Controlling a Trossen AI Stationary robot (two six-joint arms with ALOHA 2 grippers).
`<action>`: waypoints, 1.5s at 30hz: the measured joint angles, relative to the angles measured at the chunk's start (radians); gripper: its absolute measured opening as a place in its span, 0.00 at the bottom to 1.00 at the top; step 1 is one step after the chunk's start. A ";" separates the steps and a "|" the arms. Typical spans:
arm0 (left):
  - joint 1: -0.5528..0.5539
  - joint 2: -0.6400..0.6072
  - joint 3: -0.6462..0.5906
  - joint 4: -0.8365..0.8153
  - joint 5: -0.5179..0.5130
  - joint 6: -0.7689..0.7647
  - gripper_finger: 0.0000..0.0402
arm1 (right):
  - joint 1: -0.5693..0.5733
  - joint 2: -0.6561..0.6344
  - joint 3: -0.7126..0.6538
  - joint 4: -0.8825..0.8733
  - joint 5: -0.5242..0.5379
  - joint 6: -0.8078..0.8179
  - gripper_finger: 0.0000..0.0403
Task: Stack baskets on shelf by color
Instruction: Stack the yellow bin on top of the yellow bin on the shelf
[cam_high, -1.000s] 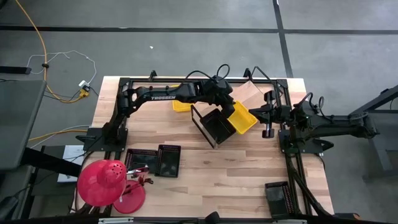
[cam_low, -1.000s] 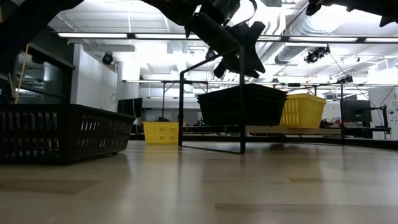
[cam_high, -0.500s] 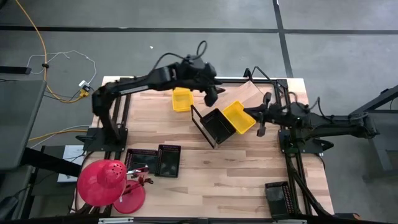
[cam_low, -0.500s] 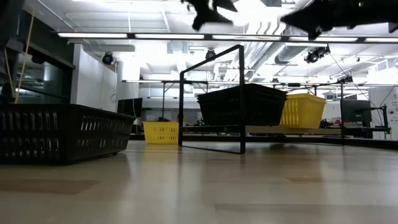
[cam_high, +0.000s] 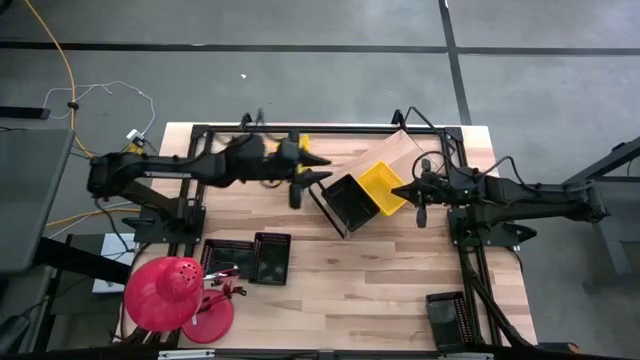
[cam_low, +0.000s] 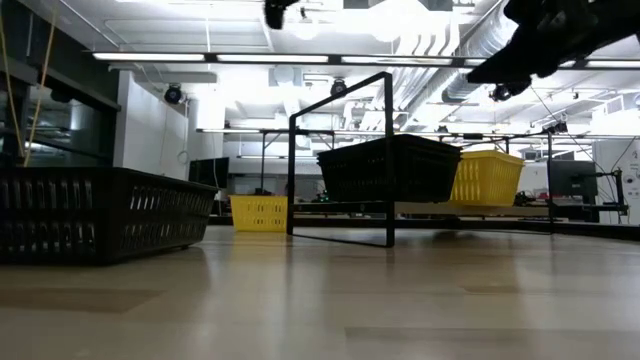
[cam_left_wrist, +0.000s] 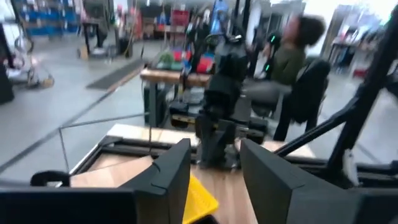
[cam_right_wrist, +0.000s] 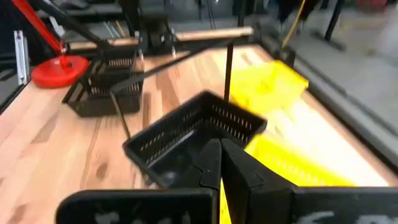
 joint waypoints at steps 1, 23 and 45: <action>-0.010 -0.024 -0.049 0.057 -0.009 -0.007 0.31 | 0.000 0.000 0.024 -0.049 -0.001 0.016 0.00; 0.017 -0.096 -0.500 0.493 -0.205 -0.009 0.01 | 0.079 0.242 0.120 -0.560 -0.090 0.303 0.00; 0.011 -0.095 -0.566 0.479 -0.171 0.044 0.00 | 0.084 0.362 0.120 -0.412 0.065 0.372 0.00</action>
